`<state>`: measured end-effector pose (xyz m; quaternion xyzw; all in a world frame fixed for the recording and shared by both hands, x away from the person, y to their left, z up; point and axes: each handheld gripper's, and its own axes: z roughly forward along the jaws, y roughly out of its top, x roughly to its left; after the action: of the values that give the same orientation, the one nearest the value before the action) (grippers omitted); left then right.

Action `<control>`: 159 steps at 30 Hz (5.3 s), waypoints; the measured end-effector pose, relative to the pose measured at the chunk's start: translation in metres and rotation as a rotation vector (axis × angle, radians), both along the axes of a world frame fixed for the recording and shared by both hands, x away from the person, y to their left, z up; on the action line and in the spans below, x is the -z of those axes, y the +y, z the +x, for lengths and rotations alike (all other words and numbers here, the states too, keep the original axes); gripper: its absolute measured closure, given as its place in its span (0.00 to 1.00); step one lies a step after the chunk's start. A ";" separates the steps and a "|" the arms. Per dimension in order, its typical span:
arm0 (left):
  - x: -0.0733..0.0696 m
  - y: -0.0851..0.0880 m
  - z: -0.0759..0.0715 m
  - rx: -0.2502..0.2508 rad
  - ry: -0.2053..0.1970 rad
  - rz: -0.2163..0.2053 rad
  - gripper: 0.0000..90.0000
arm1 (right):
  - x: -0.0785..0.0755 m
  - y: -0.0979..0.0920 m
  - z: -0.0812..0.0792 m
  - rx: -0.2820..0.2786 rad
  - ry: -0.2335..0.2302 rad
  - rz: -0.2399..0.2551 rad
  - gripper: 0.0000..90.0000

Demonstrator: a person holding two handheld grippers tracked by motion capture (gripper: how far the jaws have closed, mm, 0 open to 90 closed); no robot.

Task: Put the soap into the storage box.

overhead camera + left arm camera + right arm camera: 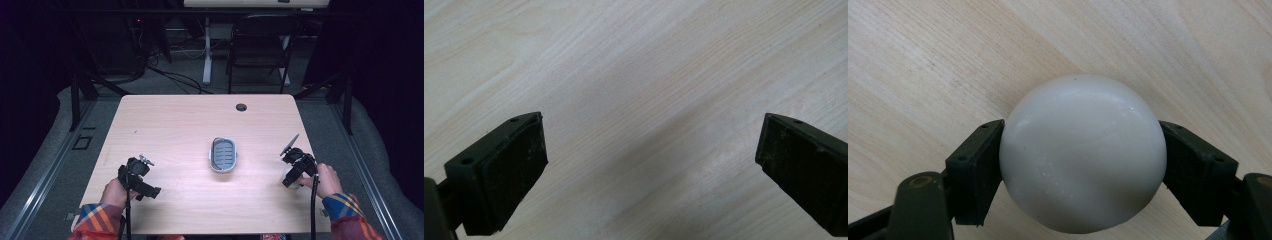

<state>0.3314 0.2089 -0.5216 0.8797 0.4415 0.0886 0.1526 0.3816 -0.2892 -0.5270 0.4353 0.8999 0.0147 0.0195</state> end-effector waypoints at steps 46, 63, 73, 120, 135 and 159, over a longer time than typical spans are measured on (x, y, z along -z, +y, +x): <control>0.001 0.000 0.000 -0.004 0.001 0.002 0.00 | -0.003 0.032 0.009 -0.058 -0.036 0.043 0.26; 0.000 0.000 0.000 -0.005 0.001 0.002 0.00 | -0.015 0.046 0.019 -0.102 -0.034 0.049 0.26; 0.001 0.000 0.000 -0.003 -0.003 0.001 0.00 | -0.021 0.053 0.027 -0.123 -0.044 0.053 0.26; 0.001 0.001 -0.001 -0.005 -0.002 -0.002 0.00 | -0.045 0.090 0.047 -0.181 -0.076 0.082 0.26; 0.000 0.001 -0.002 -0.005 -0.003 -0.003 0.00 | -0.053 0.098 0.052 -0.194 -0.087 0.077 0.26; 0.001 0.001 -0.001 -0.006 -0.002 -0.003 0.00 | -0.076 0.110 0.059 -0.222 -0.111 0.083 0.26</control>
<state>0.3299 0.2100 -0.5222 0.8780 0.4442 0.0891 0.1541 0.4406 -0.1791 -0.4512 0.3321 0.9387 0.0782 0.0494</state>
